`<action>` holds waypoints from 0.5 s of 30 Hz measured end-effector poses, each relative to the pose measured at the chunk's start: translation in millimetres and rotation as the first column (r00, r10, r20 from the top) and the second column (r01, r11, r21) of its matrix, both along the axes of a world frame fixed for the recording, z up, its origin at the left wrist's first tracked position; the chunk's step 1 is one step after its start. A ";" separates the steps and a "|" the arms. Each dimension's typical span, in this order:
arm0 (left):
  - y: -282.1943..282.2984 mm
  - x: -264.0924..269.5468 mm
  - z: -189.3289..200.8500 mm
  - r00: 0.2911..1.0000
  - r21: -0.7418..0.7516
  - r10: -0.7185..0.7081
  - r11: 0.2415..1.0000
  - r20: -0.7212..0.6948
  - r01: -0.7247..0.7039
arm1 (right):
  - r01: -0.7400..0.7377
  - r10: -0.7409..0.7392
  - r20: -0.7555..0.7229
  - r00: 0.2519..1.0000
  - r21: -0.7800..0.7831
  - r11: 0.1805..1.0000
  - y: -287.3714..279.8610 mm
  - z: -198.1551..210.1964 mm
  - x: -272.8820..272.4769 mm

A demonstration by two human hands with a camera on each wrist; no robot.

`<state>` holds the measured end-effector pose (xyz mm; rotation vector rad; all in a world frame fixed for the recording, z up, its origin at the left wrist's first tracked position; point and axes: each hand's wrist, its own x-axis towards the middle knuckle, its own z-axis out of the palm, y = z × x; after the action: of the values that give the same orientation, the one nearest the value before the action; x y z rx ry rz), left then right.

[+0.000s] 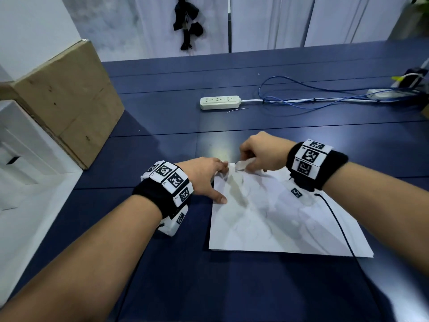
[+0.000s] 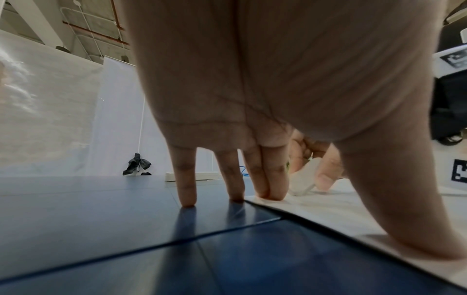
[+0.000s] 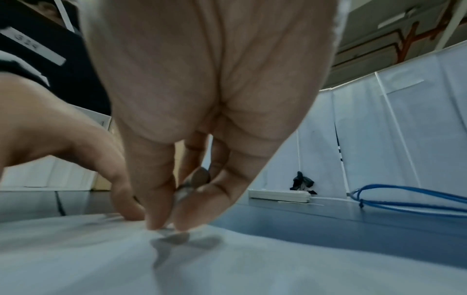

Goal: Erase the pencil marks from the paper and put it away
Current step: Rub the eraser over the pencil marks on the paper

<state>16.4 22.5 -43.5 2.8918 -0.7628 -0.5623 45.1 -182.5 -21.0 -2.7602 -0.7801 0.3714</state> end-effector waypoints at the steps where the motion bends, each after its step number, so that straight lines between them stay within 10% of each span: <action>1: 0.1 -0.4 0.1 1.000 -0.001 -0.003 1.000 0.002 0.003 | -0.014 0.014 -0.020 1.000 0.006 1.000 -2.4 -0.9 -3.4; 6: 1.2 -0.4 -0.5 1.000 -0.021 -0.003 1.000 -0.007 0.003 | -0.185 0.181 -0.281 0.942 0.011 0.983 -7.6 -3.2 -27.8; 15: 1.7 0.7 -0.8 1.000 -0.027 -0.002 1.000 -0.006 0.002 | -0.043 0.043 -0.120 0.992 0.002 0.999 -7.8 -1.2 -6.3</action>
<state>17.1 24.2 -44.3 2.8632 -0.7660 -0.5565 38.8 -190.3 -22.2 -2.6962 -0.8095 0.5413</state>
